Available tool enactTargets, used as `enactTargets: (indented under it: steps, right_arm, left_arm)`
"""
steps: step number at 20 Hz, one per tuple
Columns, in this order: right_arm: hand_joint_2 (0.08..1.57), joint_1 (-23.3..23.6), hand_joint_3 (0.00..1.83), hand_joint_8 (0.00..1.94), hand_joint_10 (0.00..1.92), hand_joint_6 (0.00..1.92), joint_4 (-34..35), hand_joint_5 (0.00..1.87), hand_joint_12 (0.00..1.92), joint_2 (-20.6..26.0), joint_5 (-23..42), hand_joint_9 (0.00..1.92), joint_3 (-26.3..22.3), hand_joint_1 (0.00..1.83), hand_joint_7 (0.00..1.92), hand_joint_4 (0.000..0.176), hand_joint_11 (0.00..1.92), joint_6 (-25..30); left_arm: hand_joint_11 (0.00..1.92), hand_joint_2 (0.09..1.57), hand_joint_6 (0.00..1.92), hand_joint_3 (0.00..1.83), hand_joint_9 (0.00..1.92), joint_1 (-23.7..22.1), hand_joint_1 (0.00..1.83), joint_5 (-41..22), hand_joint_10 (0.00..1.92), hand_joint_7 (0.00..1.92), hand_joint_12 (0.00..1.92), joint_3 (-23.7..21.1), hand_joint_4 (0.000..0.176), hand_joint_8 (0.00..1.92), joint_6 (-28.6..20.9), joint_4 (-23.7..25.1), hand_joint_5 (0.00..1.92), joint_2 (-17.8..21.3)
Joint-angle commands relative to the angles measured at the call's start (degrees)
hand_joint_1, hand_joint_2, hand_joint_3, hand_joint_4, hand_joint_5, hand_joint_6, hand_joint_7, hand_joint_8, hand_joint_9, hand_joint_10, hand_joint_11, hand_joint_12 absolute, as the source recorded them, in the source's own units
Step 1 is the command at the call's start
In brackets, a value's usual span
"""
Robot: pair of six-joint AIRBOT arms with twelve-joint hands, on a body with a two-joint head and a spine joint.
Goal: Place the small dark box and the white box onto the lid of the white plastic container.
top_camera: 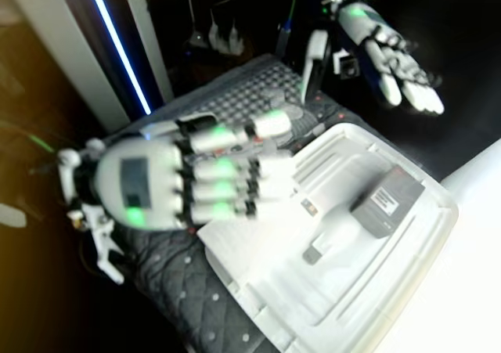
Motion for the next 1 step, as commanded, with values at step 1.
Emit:
enactTargets:
  steps: [1]
  right_arm:
    - [0.74,-0.3,0.0,0.0,0.0,0.0,1.66,0.0,0.0,0.96,8.5,0.0,-0.29,0.83,0.0,0.176,0.0,0.31]
  left_arm:
    - [0.0,0.89,0.0,0.0,0.0,0.49,0.72,-10.52,0.0,0.0,0.0,-0.56,0.176,0.0,-0.22,-0.79,0.0,1.36]
